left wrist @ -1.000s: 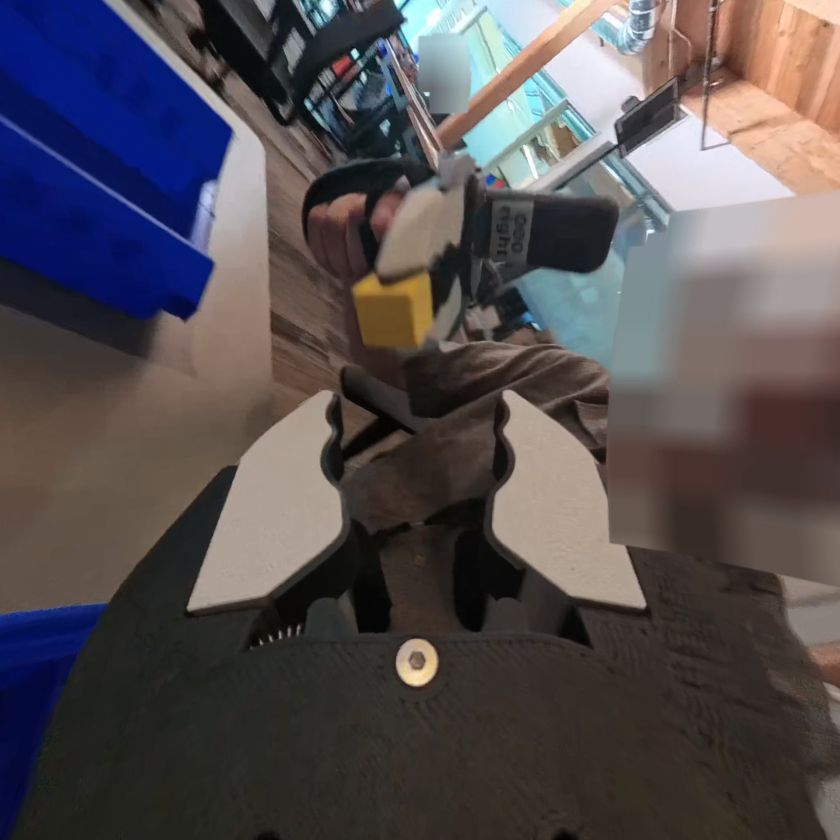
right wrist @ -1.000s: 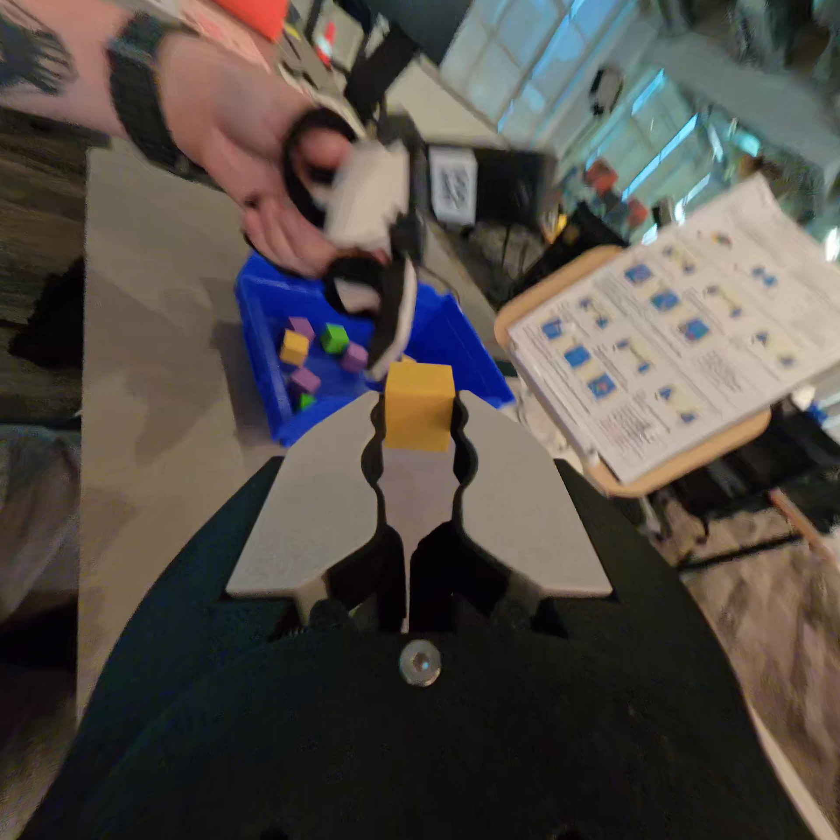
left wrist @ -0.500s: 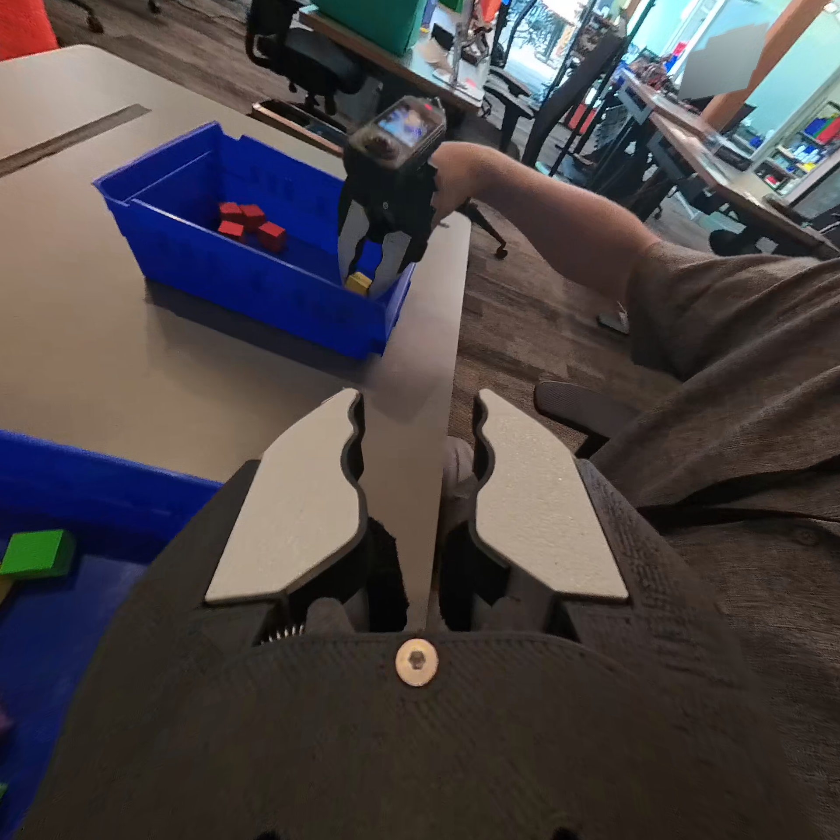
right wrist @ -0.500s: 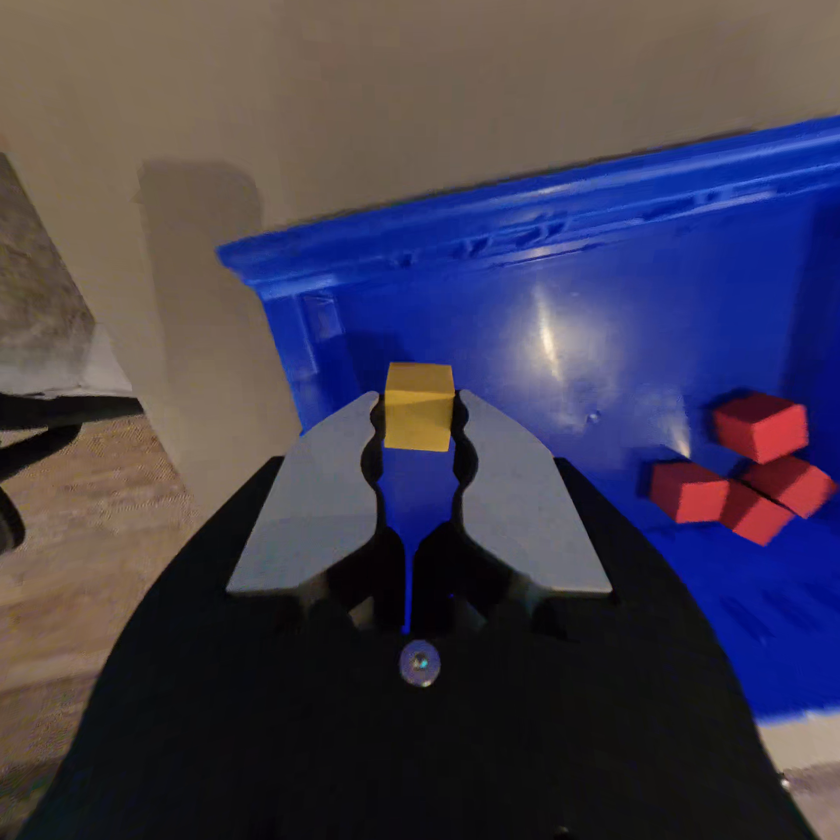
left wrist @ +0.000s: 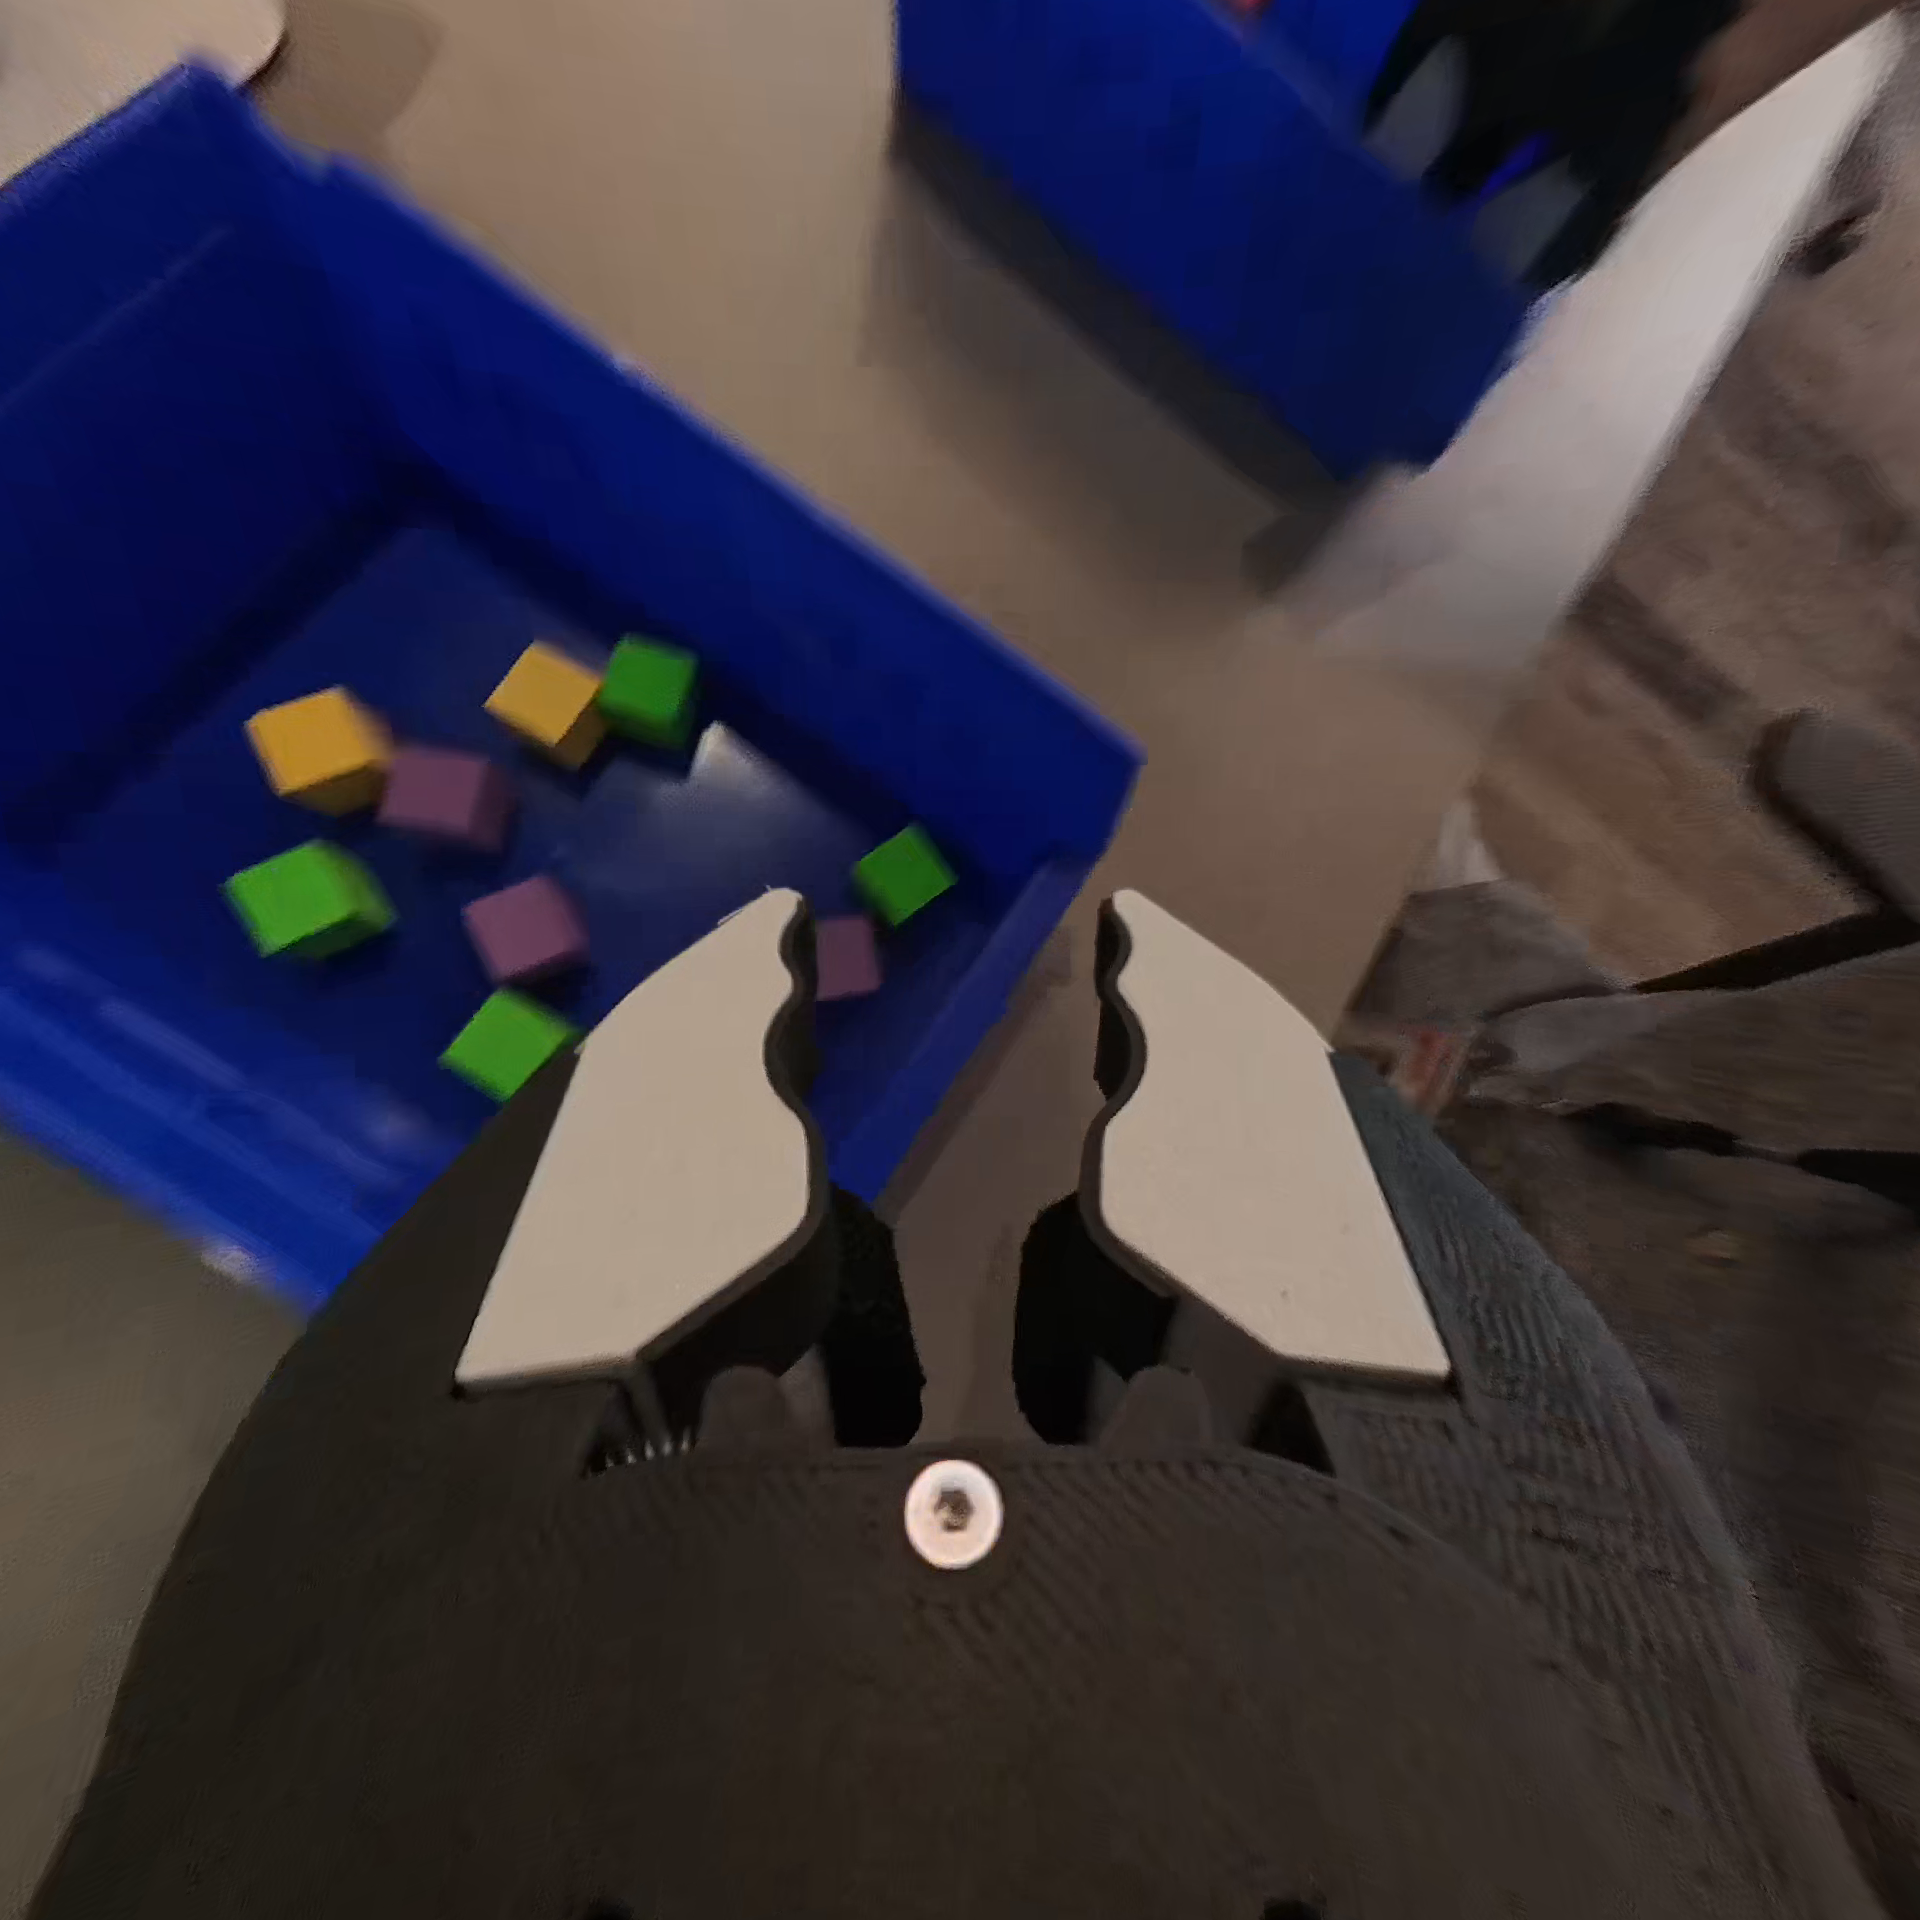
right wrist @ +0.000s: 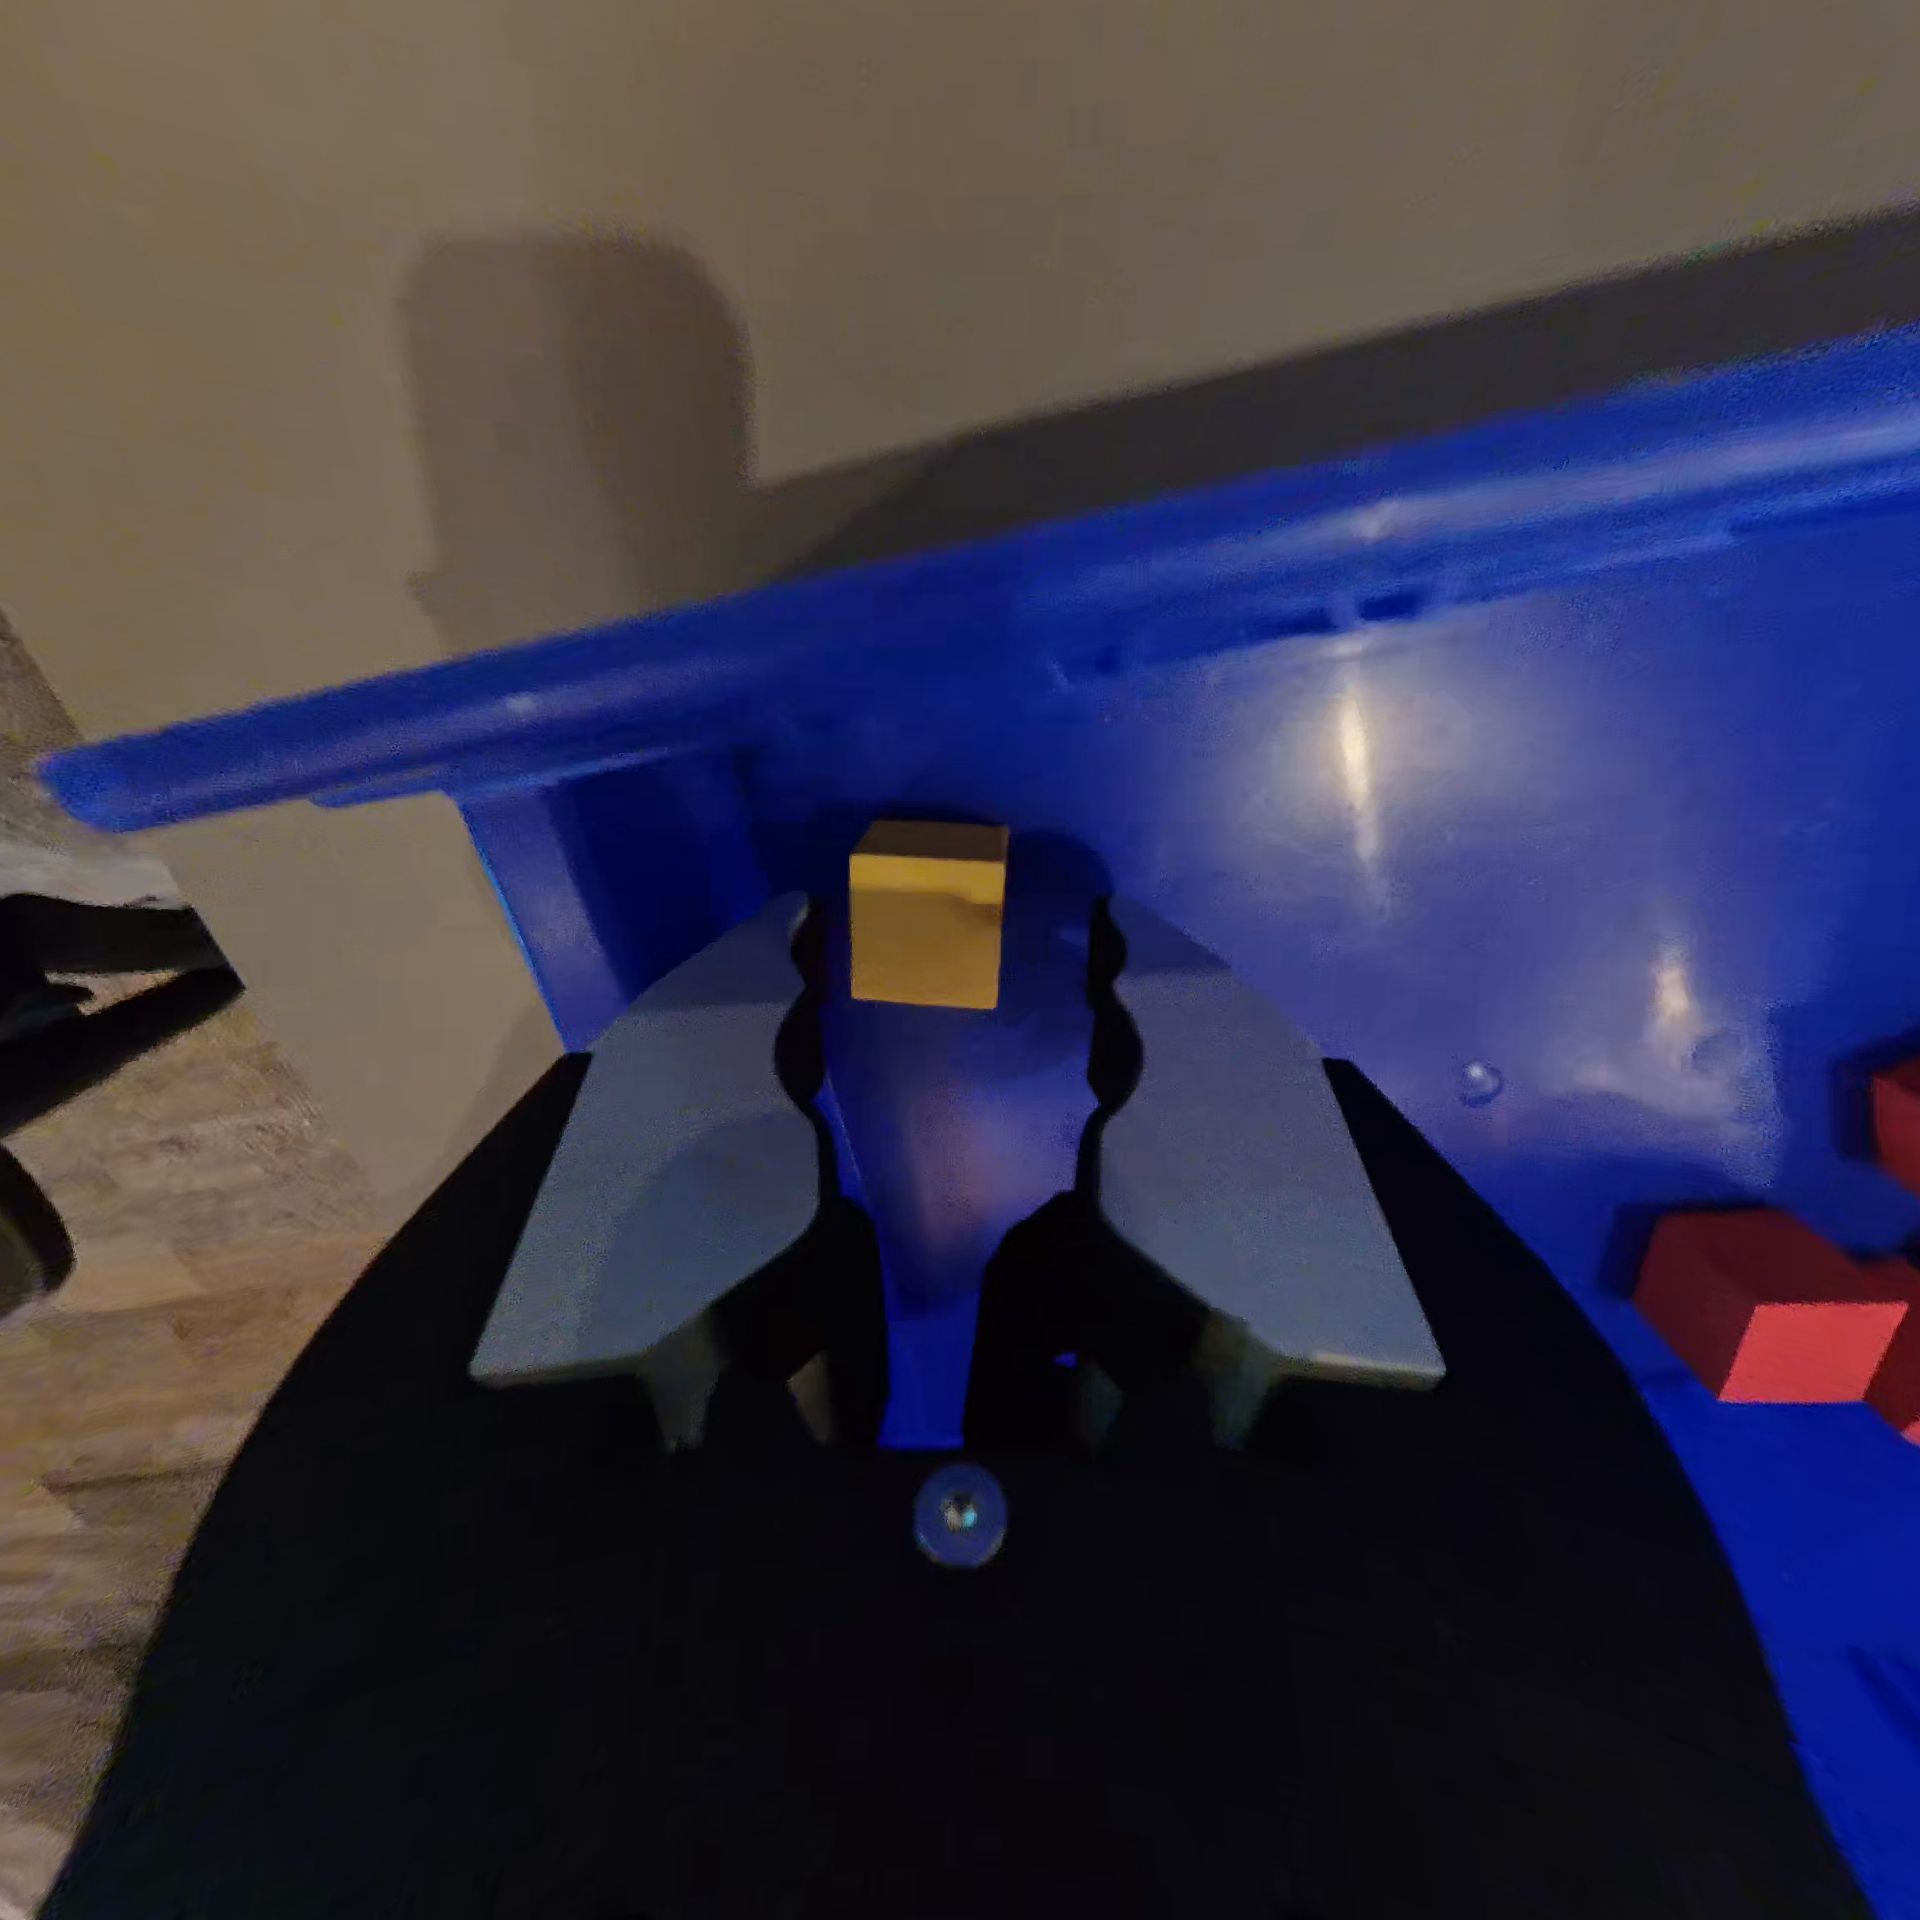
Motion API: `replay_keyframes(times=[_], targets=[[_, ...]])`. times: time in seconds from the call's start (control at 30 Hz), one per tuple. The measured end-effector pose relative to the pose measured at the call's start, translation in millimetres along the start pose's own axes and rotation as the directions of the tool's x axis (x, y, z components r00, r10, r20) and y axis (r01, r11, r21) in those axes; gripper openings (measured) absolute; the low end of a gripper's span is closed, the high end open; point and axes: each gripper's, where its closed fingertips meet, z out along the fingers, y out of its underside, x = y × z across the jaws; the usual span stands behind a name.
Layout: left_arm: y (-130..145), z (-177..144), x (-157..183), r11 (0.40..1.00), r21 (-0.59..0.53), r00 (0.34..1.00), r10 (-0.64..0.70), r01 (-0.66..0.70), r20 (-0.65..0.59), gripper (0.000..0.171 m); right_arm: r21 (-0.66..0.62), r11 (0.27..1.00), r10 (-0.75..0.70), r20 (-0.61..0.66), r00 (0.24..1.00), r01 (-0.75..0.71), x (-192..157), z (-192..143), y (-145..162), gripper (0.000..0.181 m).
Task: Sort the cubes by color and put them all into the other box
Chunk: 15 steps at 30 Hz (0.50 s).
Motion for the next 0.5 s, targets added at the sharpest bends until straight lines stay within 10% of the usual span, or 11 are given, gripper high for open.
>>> replay_keyframes(times=[0.17,0.27,0.5], targets=[[37,24,-39,0.960,-0.280,0.981,0.047,0.008,0.190,0.056,0.087,0.992,0.093,-0.066,0.993,-0.087,7,-27,3,0.065],[64,39,-59,0.846,-0.504,0.924,0.315,-0.171,0.215,0.049,0.176,0.982,0.085,-0.127,0.988,-0.061,4,-48,-2,0.061],[93,57,-66,0.548,-0.669,0.780,0.621,-0.502,-0.076,0.045,0.252,0.968,0.066,-0.186,0.980,-0.017,-9,-67,-5,0.056]])
